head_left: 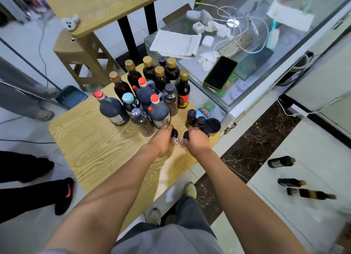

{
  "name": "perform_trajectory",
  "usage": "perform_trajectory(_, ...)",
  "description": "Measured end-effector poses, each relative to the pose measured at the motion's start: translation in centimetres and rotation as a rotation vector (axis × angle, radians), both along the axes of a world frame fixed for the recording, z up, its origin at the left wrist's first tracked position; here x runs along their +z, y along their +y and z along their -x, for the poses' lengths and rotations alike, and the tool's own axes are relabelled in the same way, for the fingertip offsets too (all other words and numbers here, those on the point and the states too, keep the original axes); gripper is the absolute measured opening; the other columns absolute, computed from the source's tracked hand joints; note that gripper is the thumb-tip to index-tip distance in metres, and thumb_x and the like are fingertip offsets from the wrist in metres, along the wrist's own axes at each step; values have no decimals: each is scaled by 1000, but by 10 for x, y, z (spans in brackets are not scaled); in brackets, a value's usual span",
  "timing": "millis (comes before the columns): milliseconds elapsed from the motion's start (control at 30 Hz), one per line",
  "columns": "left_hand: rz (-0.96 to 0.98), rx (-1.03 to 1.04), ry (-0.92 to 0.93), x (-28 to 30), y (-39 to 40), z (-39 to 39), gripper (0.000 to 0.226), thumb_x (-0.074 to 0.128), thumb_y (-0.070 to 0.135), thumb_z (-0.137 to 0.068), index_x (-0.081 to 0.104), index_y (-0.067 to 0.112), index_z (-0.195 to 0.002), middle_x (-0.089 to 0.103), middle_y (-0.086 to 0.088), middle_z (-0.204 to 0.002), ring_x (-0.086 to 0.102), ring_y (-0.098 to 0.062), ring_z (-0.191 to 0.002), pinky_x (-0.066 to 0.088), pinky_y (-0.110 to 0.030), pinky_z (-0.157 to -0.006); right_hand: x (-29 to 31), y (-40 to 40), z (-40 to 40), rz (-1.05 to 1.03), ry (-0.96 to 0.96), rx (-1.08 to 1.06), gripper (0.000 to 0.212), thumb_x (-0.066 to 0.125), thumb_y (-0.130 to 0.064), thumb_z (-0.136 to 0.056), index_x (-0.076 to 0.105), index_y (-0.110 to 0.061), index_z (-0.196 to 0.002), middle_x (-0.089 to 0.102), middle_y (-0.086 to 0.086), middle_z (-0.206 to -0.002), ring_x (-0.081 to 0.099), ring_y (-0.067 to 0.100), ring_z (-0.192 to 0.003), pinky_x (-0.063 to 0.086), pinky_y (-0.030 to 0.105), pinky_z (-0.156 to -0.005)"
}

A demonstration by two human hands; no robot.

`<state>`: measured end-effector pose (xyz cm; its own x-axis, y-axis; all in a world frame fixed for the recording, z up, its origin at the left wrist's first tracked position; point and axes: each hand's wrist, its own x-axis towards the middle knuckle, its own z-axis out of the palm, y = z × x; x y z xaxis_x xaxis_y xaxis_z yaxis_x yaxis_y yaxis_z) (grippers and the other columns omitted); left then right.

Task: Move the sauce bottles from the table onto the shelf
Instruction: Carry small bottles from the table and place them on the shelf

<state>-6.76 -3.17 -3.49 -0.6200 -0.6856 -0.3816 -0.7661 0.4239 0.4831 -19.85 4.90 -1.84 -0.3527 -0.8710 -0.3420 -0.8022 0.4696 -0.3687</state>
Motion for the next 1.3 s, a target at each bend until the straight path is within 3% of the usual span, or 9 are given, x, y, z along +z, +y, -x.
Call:
perform_trajectory(133, -34, 49, 79, 9, 10, -19, 33, 54, 15, -96, 48, 1, -125, 54, -19, -125, 51, -33, -117, 41, -39, -97, 10, 13, -3, 172, -201, -231, 20, 65, -26, -83, 62, -6, -83, 64, 13, -88, 60, 32, -82, 38, 33, -60)
perform_trajectory(300, -115, 112, 310, 34, 31, -36, 42, 52, 18, -99, 46, 1, -137, 48, -19, -134, 48, -30, -123, 36, -27, -97, 37, 39, -13, 319, -294, -363, 27, 72, -32, -84, 75, -15, -104, 67, 5, -100, 60, 18, -91, 39, 25, -72)
perform_trajectory(400, -213, 156, 489, 49, 46, -43, 41, 57, 18, -98, 50, 7, -136, 51, -12, -132, 52, -23, -119, 41, -26, -99, 61, 65, -26, 420, -316, -407, 25, 74, -27, -85, 76, -12, -105, 70, 6, -98, 62, 19, -94, 45, 30, -79)
perform_trajectory(567, -400, 108, 644, 75, 85, -36, 36, 62, 17, -95, 55, 12, -129, 62, -2, -111, 59, -12, -97, 51, -25, -85, 94, 123, -50, 532, -384, -554, 22, 75, -24, -85, 74, -13, -104, 72, -3, -96, 68, 16, -92, 53, 29, -85)
perform_trajectory(733, -459, -20, 691, 105, 137, -11, 30, 64, 24, -93, 59, 16, -122, 66, -1, -107, 64, -16, -99, 55, -35, -86, 124, 193, -48, 630, -303, -728, 32, 77, -29, -84, 72, -14, -111, 70, -5, -97, 65, 6, -90, 47, 7, -76)
perform_trajectory(967, -439, -182, 741, 173, 240, 52, 30, 69, 34, -88, 66, 22, -115, 70, 1, -99, 68, -20, -90, 59, -41, -80, 176, 312, -17, 833, -240, -900, 32, 80, -27, -82, 73, -9, -107, 72, -4, -95, 68, 7, -88, 49, 12, -76)
perform_trajectory(1100, -442, -331, 763, 211, 332, 99, 35, 70, 48, -79, 68, 30, -108, 71, 0, -103, 68, -20, -97, 57, -45, -85, 204, 409, 9, 952, -164, -1027, 36, 80, -28, -81, 72, -9, -110, 71, -2, -97, 65, 2, -84, 45, 2, -70)
perform_trajectory(1200, -466, -421, 759, 233, 409, 134, 33, 72, 41, -82, 69, 25, -110, 72, -2, -100, 69, -22, -94, 58, -42, -80, 223, 488, 28, 1033, -138, -1134, 30, 80, -28, -81, 73, -10, -104, 72, -1, -90, 66, 4, -79, 51, 11, -71)
perform_trajectory(1300, -518, -532, 762, 255, 488, 170, 20, 71, 26, -87, 69, 23, -107, 72, 0, -95, 70, -19, -88, 57, -26, -64, 241, 569, 48, 1120, -81, -1191, 17, 79, -28, -82, 74, -12, -88, 75, 2, -82, 66, 7, -73, 53, 25, -71)
